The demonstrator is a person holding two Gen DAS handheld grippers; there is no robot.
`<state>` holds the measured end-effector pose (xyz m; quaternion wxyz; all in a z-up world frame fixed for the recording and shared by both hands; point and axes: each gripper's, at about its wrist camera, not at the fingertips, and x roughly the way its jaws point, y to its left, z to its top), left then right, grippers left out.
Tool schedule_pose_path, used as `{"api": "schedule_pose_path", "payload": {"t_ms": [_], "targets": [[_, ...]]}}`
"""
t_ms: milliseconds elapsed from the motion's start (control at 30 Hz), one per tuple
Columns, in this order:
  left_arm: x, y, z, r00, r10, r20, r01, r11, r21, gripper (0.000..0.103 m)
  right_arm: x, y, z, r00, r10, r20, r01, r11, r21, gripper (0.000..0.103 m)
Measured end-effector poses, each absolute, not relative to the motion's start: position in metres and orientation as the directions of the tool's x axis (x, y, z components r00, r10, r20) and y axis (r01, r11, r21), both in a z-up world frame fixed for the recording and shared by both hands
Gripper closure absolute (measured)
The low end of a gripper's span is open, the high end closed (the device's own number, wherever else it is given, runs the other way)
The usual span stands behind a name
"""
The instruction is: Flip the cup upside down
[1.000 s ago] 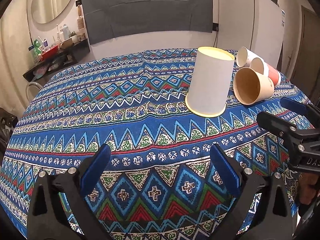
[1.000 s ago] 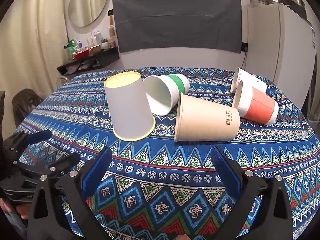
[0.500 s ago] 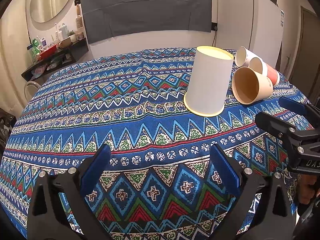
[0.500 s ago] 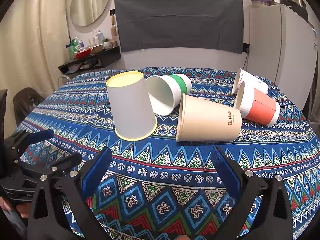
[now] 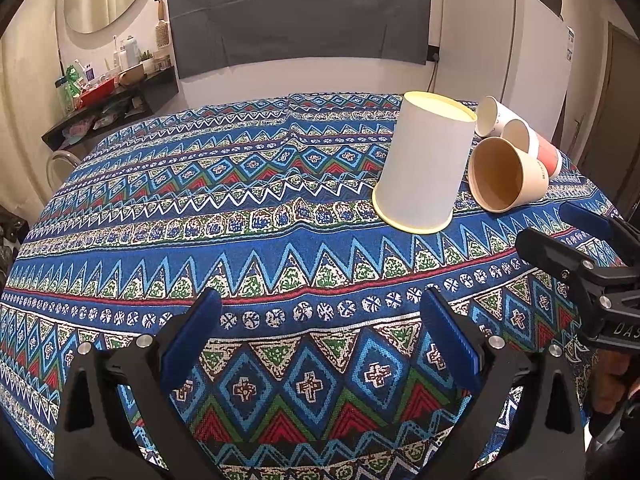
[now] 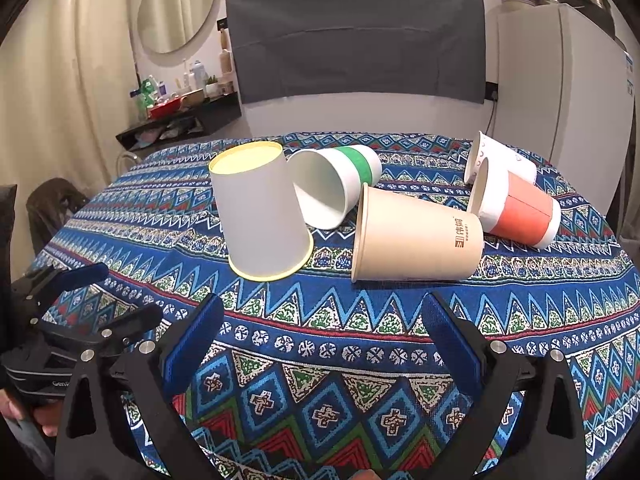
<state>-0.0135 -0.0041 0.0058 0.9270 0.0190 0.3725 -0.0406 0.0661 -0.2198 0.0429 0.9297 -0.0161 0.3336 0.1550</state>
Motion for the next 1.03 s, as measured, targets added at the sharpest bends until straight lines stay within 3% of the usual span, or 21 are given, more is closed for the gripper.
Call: {"api": "schedule_pose_path", "payload": {"t_ms": [1033], "targets": [[-0.0107, -0.0004, 0.0039, 0.715, -0.014, -0.699, 0.047, 0.998, 0.029, 0.006, 0.0667, -0.2226, 0.0435, 0.728, 0.287, -0.622, -0.301, 0.950, 0.086, 0.008]]}}
